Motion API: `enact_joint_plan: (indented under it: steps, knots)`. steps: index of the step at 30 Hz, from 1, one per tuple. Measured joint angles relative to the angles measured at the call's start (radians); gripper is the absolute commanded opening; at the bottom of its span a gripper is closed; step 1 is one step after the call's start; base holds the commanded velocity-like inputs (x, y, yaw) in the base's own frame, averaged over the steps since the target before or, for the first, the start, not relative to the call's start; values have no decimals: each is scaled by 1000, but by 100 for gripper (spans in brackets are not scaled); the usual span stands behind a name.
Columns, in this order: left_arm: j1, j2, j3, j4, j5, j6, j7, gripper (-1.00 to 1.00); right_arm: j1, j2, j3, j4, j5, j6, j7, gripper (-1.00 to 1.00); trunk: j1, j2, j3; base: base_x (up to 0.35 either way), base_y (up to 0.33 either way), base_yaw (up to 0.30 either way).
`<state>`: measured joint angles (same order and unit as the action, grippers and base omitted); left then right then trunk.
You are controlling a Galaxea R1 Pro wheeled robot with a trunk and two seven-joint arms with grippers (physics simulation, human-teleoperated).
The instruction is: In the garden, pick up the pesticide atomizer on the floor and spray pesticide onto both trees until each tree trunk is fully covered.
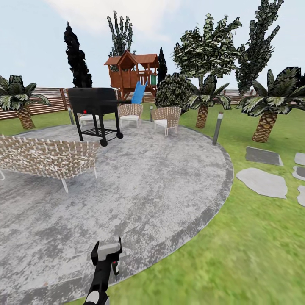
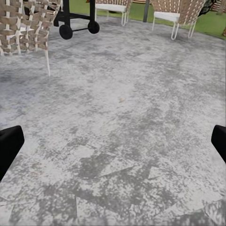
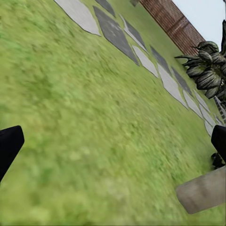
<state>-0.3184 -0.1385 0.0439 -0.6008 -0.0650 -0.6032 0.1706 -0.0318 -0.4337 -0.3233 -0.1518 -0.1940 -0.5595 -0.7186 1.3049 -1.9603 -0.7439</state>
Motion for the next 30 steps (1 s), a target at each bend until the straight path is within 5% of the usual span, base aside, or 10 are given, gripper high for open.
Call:
enact_joint_plan:
  steps: [30]
  knots:
    - [0,-4,-3,23,-3,0,-4,100,0,1,0,0,-1,0,2,100,115,-210,-94,0,0,0]
